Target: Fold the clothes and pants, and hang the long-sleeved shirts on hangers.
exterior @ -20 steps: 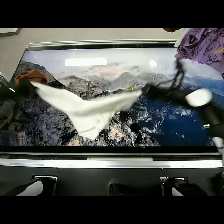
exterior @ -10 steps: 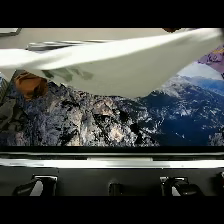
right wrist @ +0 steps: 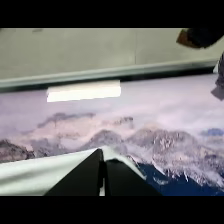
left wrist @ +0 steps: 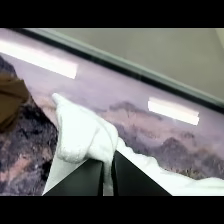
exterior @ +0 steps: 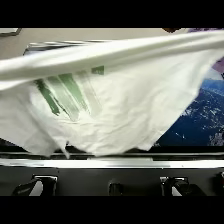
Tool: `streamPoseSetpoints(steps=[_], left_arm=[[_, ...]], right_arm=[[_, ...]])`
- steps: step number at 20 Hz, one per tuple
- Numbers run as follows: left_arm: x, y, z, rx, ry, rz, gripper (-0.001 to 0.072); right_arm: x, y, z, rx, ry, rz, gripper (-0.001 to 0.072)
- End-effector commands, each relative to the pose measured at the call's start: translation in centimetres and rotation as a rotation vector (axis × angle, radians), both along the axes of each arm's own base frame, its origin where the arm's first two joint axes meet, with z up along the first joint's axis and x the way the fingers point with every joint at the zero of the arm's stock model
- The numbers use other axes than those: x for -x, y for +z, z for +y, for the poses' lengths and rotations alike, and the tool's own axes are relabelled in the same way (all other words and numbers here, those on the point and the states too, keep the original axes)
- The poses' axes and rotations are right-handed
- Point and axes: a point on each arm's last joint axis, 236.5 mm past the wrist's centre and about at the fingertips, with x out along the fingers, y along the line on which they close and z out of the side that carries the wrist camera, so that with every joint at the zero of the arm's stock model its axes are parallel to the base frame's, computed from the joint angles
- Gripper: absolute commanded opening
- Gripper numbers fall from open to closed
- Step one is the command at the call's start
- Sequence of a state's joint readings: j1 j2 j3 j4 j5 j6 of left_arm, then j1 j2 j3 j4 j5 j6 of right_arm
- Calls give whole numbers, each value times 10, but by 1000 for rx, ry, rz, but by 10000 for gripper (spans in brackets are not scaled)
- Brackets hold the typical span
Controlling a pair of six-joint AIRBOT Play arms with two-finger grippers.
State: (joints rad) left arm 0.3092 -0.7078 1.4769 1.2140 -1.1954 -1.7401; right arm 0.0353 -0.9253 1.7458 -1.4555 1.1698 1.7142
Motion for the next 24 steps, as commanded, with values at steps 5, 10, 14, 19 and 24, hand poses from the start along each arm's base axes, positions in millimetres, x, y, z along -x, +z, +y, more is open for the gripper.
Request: streamPoseSetpoints(steps=[5, 10, 14, 19, 24], left_arm=[[-150, -255, -8, 81, -158, 563, 16], [-202, -398, -29, 129, -159, 712, 18], [-201, -434, -38, 147, -167, 771, 22], [-202, -387, -23, 153, -173, 746, 392], [-171, -299, 33, 103, -137, 694, 392]], right_arm=[[-168, -251, 30, -95, 44, 547, 28], [-205, -389, 63, -275, 70, 761, 29], [-197, -427, 84, -374, 98, 874, 42], [-173, -408, 93, -332, 204, 915, 328], [-113, -349, 82, -71, 426, 930, 492]])
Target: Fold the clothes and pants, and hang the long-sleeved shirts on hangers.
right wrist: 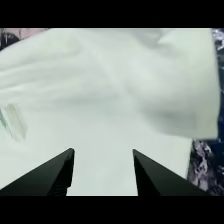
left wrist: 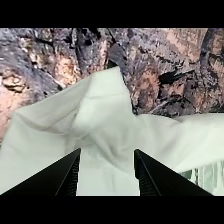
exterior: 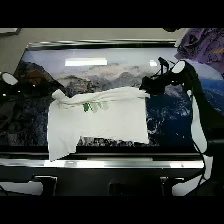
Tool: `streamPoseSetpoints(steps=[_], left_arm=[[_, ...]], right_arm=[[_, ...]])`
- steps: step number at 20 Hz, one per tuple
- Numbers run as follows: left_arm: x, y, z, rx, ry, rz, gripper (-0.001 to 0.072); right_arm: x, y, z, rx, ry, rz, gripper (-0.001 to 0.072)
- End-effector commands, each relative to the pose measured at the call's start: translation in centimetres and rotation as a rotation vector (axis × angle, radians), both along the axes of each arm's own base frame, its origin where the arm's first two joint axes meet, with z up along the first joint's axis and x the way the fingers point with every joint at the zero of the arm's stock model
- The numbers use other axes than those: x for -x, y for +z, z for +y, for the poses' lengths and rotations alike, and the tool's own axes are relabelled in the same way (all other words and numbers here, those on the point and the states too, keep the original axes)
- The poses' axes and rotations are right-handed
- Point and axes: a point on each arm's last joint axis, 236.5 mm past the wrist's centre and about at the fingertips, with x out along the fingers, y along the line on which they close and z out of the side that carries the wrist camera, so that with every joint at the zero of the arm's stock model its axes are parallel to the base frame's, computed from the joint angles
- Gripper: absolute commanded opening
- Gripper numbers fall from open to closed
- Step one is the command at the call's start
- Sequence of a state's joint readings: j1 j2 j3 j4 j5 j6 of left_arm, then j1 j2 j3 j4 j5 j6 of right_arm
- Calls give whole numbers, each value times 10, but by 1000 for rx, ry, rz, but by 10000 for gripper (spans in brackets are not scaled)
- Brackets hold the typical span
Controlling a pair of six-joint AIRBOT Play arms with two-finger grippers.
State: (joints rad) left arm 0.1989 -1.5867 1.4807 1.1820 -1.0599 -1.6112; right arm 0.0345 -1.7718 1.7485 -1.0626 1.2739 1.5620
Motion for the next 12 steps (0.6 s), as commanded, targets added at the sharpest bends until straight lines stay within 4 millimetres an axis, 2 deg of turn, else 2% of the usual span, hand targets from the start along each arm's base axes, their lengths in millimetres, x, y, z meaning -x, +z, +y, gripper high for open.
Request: streamPoseSetpoints(steps=[1, 3, 5, 6, 8, 10, 12], left_arm=[[37, 53, 44, -72, 24, -2, 391], [68, 69, 76, -136, 65, 23, 392], [94, 72, 99, -84, 179, 15, 391], [111, 65, 106, -58, 217, 33, 391], [140, 42, 110, 4, 288, 72, 390], [162, 15, 109, 29, 324, 123, 387], [175, -9, 98, 54, 314, 183, 386]], right_arm=[[45, 40, -13, 81, 185, -17, 496], [57, 70, -19, 31, 207, -86, 494], [77, 67, -46, 17, 140, -58, 496], [91, 56, -64, -2, 83, -24, 496], [125, 25, -85, -94, -29, 39, 496], [163, -16, -87, -188, -106, 139, 497], [191, -55, -75, -223, -116, 213, 497]])
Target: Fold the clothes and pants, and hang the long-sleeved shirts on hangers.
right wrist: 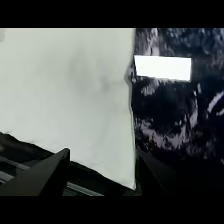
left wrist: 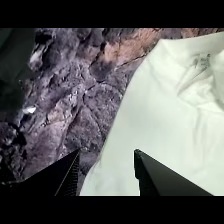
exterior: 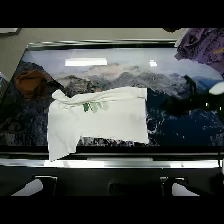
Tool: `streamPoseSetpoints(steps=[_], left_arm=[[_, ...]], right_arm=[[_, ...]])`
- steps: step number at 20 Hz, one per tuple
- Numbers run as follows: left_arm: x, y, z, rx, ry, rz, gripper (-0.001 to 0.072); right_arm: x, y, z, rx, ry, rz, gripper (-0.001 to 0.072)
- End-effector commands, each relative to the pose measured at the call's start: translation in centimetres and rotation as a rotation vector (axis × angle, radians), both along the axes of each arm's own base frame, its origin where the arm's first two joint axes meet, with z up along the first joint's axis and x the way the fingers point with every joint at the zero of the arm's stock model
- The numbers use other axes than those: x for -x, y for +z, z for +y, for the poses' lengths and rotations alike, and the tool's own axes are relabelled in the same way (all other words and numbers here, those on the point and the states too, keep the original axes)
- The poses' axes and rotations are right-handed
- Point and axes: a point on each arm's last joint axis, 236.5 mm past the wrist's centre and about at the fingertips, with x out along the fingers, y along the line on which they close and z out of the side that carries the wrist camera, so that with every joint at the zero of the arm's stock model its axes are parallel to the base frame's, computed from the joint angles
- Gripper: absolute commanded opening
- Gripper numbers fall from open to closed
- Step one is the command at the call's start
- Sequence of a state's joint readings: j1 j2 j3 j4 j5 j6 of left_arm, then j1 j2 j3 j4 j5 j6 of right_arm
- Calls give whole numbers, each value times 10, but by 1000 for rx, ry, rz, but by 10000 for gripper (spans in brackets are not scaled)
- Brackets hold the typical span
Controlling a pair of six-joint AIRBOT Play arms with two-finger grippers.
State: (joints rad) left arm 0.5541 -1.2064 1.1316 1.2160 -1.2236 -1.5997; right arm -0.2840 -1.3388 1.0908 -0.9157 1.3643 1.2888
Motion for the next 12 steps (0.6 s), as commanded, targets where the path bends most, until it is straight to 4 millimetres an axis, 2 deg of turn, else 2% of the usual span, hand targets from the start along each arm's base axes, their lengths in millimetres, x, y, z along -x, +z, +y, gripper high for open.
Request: streamPoseSetpoints(steps=[1, 4, 7, 12], left_arm=[[32, -36, -10, 60, 31, 77, 386], [40, -48, -14, 73, 30, 108, 386], [39, -49, -11, 62, 34, 102, 386], [37, -48, -10, 56, 37, 94, 386]], right_arm=[[51, -56, 17, -101, -58, 91, 499], [77, -84, 38, -106, -17, 137, 500], [96, -104, 52, -94, -8, 175, 500], [98, -110, 80, -104, 2, 161, 499]])
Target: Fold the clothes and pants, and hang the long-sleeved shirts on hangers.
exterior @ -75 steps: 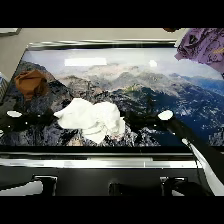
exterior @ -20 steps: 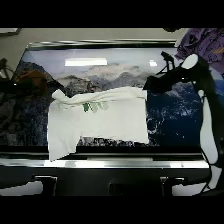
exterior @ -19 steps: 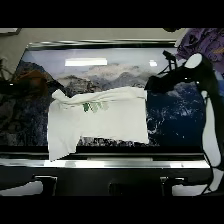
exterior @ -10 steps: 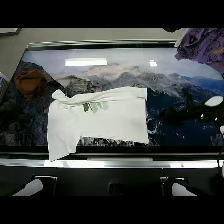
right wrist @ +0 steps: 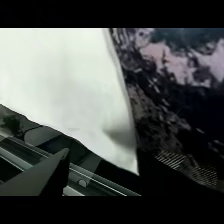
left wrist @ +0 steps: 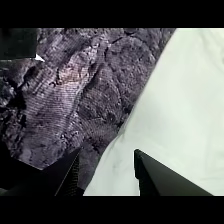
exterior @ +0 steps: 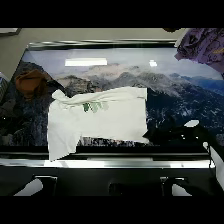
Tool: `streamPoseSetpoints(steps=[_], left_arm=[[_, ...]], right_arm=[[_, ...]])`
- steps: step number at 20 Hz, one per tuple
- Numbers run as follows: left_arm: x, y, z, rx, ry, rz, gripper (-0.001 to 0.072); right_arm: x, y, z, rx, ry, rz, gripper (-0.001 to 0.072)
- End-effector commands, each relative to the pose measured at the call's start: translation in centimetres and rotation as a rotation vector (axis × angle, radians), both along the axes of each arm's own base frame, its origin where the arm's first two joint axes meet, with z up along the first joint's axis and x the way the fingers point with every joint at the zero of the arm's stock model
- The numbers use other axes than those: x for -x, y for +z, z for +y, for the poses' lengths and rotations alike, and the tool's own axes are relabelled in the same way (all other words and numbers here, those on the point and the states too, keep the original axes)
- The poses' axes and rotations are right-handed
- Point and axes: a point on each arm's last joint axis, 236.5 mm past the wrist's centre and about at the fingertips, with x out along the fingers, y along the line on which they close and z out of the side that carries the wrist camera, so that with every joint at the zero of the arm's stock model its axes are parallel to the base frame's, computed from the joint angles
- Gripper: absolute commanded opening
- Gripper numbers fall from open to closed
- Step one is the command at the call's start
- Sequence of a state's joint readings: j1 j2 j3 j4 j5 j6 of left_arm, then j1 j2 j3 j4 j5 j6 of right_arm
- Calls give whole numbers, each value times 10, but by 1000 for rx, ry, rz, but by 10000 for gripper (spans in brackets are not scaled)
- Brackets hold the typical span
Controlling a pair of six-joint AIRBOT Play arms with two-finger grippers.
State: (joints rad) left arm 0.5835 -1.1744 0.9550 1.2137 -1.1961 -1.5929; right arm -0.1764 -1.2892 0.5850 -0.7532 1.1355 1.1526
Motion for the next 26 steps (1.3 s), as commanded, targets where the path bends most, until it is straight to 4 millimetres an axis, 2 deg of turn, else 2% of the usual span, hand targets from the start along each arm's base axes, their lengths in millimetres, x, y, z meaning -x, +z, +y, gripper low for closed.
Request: streamPoseSetpoints(steps=[1, 2, 3, 4, 5, 6, 8, 9, 10, 12, 15, 21, 22, 23, 24, 25, 26], left_arm=[[-1, -1, 2, -7, 4, -5, 386], [-1, -1, 3, -10, 5, -7, 386], [-1, -1, 4, -17, 5, -5, 386], [0, -1, 3, -12, 2, 0, 386], [4, -2, 0, -2, -4, 13, 386], [6, -5, -1, 2, -4, 20, 388], [10, -20, -7, 32, -30, 26, 475], [11, -31, -17, 84, -59, 18, 483], [11, -41, -29, 146, -84, 6, 531], [8, -61, -52, 258, -129, -18, 531], [-8, -75, -77, 385, -176, -84, 531], [-14, -92, -78, 394, -175, -85, 528], [-15, -93, -77, 389, -170, -86, 508], [-16, -94, -78, 387, -172, -85, 384], [-15, -94, -79, 390, -183, -86, 195], [-15, -93, -83, 393, -197, -87, 78], [-15, -90, -89, 403, -222, -89, 19]], right_arm=[[0, -10, 15, 22, -4, -15, 498], [-2, -10, 18, 23, -10, -15, 474], [-3, -9, 19, 19, -21, -10, 364], [-2, -8, 19, 15, -23, -7, 183], [-1, -7, 19, 14, -20, -6, 57], [-2, -6, 19, 13, -20, -10, 29], [-4, -1, 19, 18, -32, -21, 28], [-5, 3, 18, 20, -36, -33, 28], [-6, 7, 18, 21, -41, -44, 28], [-9, 17, 18, 23, -53, -71, 28], [-10, 30, 19, 21, -45, -112, 29], [-9, 38, 20, 16, -46, -124, 29], [-9, 38, 20, 16, -46, -125, 29], [-9, 38, 20, 12, -47, -124, 29], [-9, 39, 21, 6, -50, -123, 29], [-9, 41, 23, -4, -55, -119, 28], [-10, 43, 25, -18, -58, -119, 28]])
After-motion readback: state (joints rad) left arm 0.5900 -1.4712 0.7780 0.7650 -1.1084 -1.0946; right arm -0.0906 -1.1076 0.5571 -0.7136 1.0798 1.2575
